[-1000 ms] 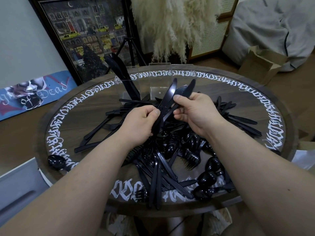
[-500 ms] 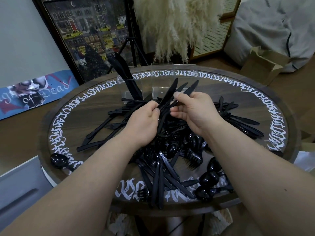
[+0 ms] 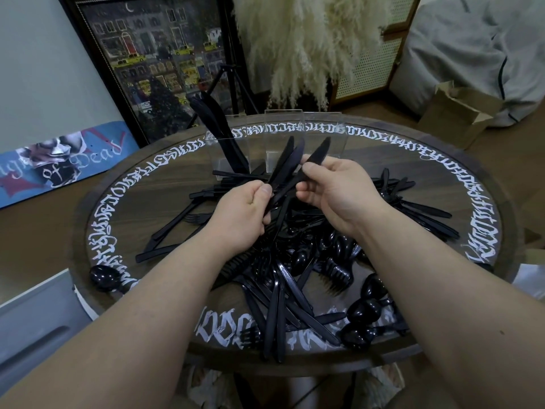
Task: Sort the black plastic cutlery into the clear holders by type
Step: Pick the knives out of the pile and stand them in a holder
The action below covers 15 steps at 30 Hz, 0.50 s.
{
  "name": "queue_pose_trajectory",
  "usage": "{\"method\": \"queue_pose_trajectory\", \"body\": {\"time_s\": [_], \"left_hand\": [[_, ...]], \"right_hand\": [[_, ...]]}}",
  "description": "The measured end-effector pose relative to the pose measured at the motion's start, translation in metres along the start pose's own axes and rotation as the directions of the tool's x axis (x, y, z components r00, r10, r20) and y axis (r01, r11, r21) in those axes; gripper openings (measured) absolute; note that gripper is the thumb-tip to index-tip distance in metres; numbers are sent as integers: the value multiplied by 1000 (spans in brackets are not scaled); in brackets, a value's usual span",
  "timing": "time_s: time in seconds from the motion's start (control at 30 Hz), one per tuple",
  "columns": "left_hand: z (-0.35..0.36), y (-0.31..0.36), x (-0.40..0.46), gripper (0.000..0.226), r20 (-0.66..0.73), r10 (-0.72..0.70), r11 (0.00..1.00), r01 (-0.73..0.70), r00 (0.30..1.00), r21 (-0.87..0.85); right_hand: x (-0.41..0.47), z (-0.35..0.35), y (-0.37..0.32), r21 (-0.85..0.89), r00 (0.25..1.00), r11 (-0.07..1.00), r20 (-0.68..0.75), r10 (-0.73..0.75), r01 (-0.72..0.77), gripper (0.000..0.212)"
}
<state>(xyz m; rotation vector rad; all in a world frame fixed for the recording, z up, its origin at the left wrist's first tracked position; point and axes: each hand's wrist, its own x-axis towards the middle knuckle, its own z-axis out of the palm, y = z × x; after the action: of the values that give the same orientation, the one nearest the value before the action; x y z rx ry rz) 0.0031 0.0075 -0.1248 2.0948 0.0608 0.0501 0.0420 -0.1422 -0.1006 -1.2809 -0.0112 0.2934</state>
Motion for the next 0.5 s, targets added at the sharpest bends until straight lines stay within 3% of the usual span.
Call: {"method": "queue_pose_trajectory", "body": {"time_s": [0.27, 0.5], "left_hand": [[-1, 2, -1, 33, 123, -41, 994, 53, 992, -94], [-5, -1, -3, 34, 136, -124, 979, 143, 983, -142]], "right_hand": [[5, -2, 6, -60, 1000, 998, 27, -13, 15, 13], [6, -7, 5, -54, 996, 998, 79, 48, -44, 15]]}}
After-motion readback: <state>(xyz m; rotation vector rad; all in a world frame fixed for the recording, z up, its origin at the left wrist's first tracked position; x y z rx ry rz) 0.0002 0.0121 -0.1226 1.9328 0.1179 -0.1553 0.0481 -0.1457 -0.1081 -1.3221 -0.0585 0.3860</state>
